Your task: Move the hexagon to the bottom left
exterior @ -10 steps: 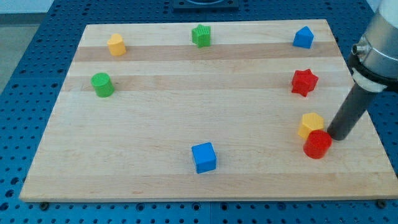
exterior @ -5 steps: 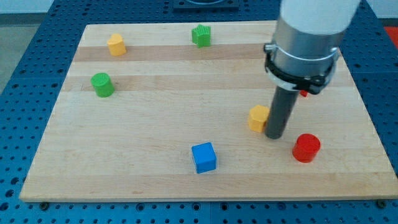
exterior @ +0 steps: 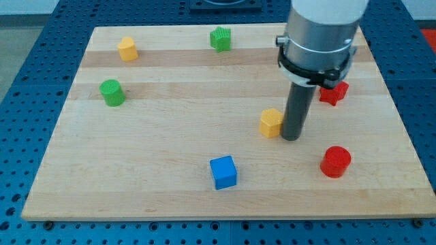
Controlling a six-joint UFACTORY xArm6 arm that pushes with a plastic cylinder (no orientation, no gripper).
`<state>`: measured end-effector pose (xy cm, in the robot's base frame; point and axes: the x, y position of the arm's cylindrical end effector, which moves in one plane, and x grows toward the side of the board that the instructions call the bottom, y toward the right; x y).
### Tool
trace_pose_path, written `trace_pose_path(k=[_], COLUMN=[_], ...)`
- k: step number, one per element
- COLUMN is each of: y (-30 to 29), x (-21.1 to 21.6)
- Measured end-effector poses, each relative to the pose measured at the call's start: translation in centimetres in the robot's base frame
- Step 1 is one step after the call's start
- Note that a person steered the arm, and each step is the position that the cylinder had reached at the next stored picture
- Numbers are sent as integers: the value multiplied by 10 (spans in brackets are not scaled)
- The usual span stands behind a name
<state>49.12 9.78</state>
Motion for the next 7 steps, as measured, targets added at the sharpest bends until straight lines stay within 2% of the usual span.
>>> trace_pose_path(k=[1, 3, 5, 6, 7], y=[-18, -4, -18, -38, -77], x=[-1, -3, -25, -44, -40])
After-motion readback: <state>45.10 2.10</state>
